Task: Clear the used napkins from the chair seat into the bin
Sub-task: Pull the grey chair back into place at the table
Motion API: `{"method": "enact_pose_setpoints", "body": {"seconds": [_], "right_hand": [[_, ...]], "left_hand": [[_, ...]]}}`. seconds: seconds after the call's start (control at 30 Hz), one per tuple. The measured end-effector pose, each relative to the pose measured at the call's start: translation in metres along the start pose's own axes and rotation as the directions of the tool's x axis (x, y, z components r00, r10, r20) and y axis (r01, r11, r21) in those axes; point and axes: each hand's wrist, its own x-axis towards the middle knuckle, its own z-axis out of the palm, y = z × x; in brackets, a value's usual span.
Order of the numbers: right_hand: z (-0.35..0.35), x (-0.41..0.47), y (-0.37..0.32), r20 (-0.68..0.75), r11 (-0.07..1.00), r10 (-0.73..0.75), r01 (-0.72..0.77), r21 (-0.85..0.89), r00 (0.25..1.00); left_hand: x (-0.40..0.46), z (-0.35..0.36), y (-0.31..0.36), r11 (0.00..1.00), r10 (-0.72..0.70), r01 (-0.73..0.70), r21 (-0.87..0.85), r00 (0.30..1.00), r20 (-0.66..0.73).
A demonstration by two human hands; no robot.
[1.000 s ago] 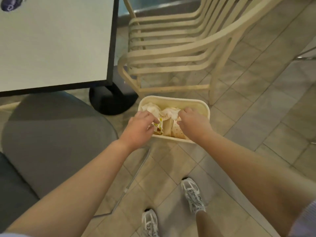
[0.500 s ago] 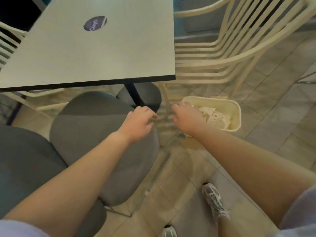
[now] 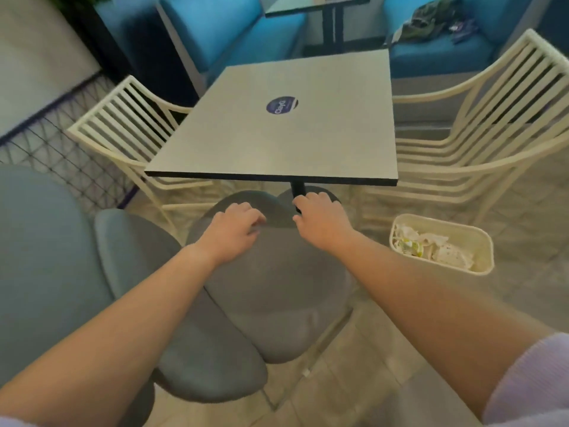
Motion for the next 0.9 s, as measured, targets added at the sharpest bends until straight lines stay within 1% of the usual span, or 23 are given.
{"method": "enact_pose_setpoints", "body": {"seconds": [0.23, 0.33, 0.47, 0.6, 0.7, 0.8, 0.9], "right_hand": [[-0.038, 0.003, -0.085, -0.035, 0.993, -0.094, 0.091, -0.072, 0.995], [-0.042, 0.005, -0.127, -0.035, 0.992, -0.098, 0.095, -0.086, 0.995], [-0.042, 0.012, -0.193, -0.084, 0.991, -0.097, 0.088, -0.098, 0.992], [-0.042, 0.027, -0.265, -0.129, 0.995, -0.071, 0.062, -0.075, 0.989], [-0.041, 0.03, -0.309, -0.156, 0.996, -0.078, 0.071, -0.051, 0.985], [-0.044, 0.031, -0.346, -0.141, 0.993, -0.108, 0.099, -0.07, 0.984], [-0.044, 0.035, -0.377, -0.148, 0.989, -0.139, 0.129, -0.075, 0.979]], "left_hand": [[-0.052, -0.063, -0.042, 0.997, -0.077, 0.08, 0.023, 0.991, -0.11], [-0.071, -0.082, -0.076, 0.996, -0.072, 0.077, 0.036, 0.991, -0.109], [-0.096, -0.117, -0.135, 0.996, -0.035, 0.046, 0.08, 0.991, -0.127], [-0.129, -0.151, -0.204, 0.992, -0.006, 0.035, 0.124, 0.975, -0.222], [-0.154, -0.165, -0.247, 0.988, -0.048, 0.08, 0.136, 0.973, -0.227], [-0.172, -0.177, -0.278, 0.986, -0.092, 0.12, 0.118, 0.971, -0.22], [-0.191, -0.181, -0.299, 0.985, -0.118, 0.148, 0.087, 0.953, -0.279]]}}
